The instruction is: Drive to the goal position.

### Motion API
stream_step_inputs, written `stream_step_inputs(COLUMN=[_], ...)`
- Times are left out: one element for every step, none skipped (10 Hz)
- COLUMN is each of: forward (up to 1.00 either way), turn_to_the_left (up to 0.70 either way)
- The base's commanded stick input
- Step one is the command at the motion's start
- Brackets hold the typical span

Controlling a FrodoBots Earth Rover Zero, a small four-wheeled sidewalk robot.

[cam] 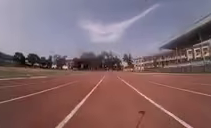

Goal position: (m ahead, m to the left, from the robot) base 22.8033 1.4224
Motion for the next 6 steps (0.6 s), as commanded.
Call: stream_step_inputs(forward=[0.70, 0.70, 0.70, 0.70, 0.70, 0.70], turn_to_the_left=[0.00, 0.00, 0.00, 0.00, 0.00, 0.00])
